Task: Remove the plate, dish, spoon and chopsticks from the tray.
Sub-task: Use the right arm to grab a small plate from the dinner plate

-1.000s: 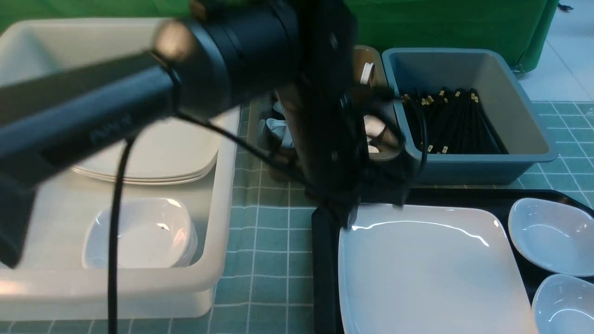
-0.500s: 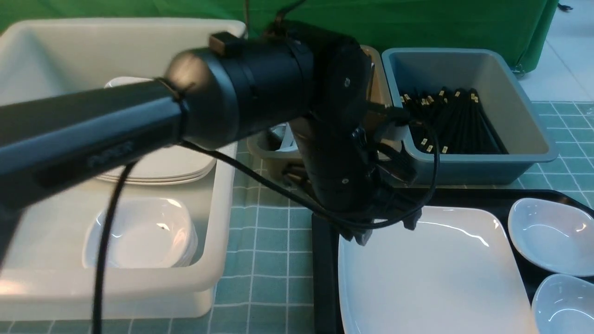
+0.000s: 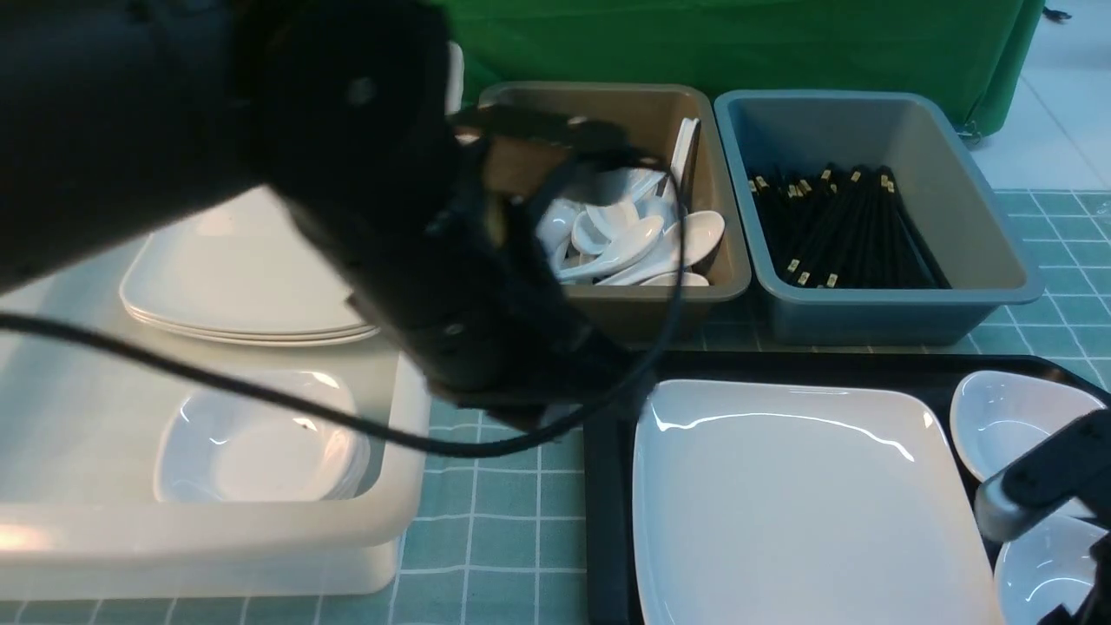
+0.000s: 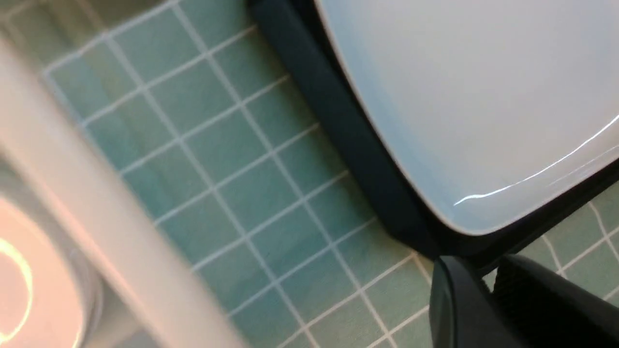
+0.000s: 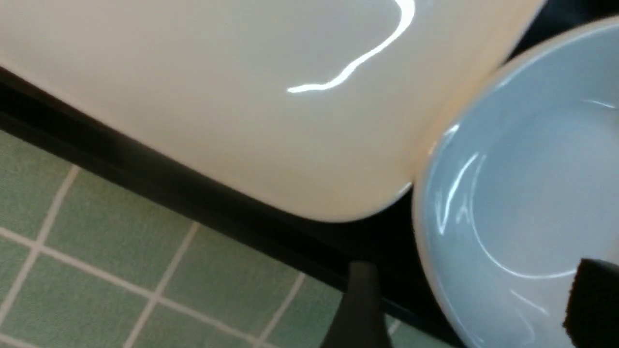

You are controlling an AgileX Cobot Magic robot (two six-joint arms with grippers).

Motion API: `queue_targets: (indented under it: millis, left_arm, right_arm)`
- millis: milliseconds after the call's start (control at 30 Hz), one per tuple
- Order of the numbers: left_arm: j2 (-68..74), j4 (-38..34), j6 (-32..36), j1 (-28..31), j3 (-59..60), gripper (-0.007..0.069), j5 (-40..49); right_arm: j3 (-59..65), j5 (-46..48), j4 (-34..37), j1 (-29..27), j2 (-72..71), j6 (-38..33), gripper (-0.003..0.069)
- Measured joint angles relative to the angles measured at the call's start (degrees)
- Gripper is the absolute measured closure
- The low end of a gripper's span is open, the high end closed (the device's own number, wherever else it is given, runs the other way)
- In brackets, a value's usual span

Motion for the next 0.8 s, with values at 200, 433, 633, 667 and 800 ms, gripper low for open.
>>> queue_targets:
  millis: [200,433,633,667,800]
  left_arm:
    - [-7.43,0.00,0.05,7.81,6.54,0.0530,-1.27]
    - [-14.27,0.00,0.74,15.64,8.72,0.0530,-0.07]
    - [-18.17,0.00,1.69,18.10,8.72,0.0530,0.00]
    - [-18.72,0.00,1.75,18.10,8.72,0.0530,0.00]
    - [-19.42,0.00,1.75,18.10,8.72,0.0530,0.02]
  right_arm:
    - [1.25,-3.54,-1.36,0.37,6.56,0.38,0.0095]
    - [1.25,-5.83,-5.63,0.42,14.64,6.45,0.0260]
    - [0.27,-4.40,-8.80,0.42,15.77,8.37,0.0435]
    - [-0.22,-2.66,-8.67,0.42,15.38,8.60,0.0438]
    - [-3.36,3.95,-7.77,0.42,11.46,10.13,0.0513]
